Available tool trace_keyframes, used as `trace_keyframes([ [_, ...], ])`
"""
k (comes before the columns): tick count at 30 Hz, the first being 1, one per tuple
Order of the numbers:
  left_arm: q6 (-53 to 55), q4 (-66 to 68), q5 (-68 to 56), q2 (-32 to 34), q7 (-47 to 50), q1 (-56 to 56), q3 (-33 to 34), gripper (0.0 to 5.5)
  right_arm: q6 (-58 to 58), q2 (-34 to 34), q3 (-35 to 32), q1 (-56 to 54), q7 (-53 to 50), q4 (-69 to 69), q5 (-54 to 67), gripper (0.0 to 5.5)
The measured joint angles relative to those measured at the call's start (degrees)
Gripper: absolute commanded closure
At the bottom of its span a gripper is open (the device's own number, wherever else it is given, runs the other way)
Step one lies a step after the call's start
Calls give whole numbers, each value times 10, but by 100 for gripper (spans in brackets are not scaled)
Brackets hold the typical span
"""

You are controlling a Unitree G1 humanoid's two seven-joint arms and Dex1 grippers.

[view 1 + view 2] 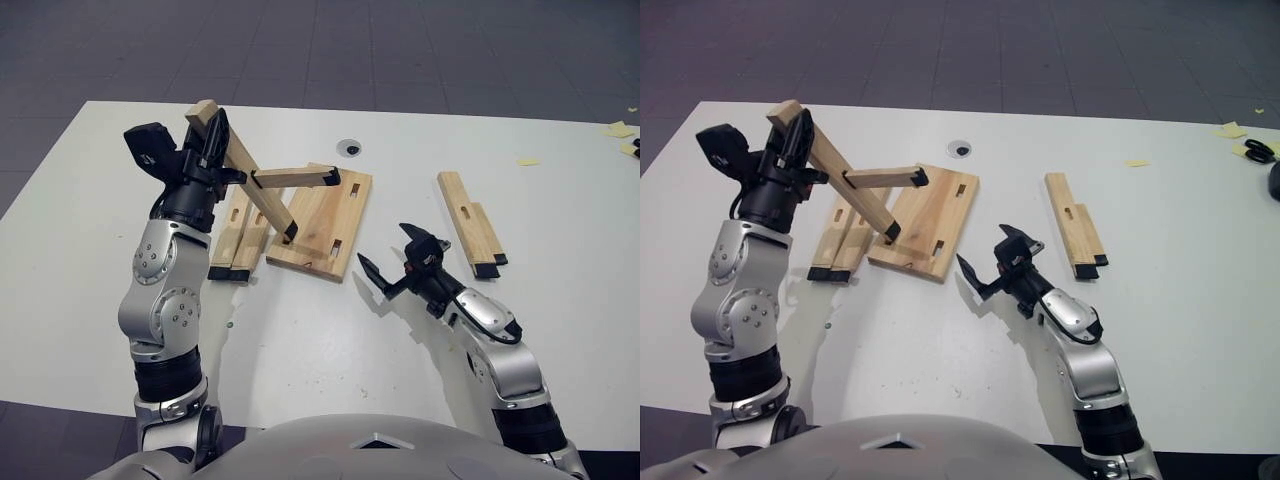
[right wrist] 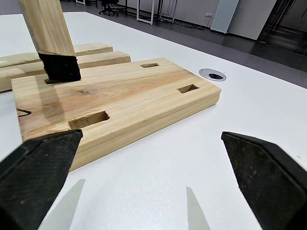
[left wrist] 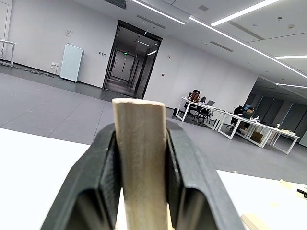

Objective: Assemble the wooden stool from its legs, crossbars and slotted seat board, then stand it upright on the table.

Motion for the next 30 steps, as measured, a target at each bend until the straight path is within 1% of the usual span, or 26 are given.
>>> trace_keyframes([
  [4, 6, -6, 0, 11, 0, 1, 8, 447, 0, 0, 0, 0, 0, 0, 0, 10],
  [11, 5, -15, 0, 11, 0, 13, 10, 447, 0, 0, 0, 0, 1, 0, 0, 10],
  [21, 19, -9, -10, 15, 13, -9, 31, 447, 0, 0, 0, 0, 5, 0, 0, 10],
  [30, 20, -9, -10, 9, 12, -4, 27, 447, 0, -1, 0, 0, 6, 0, 0, 10],
])
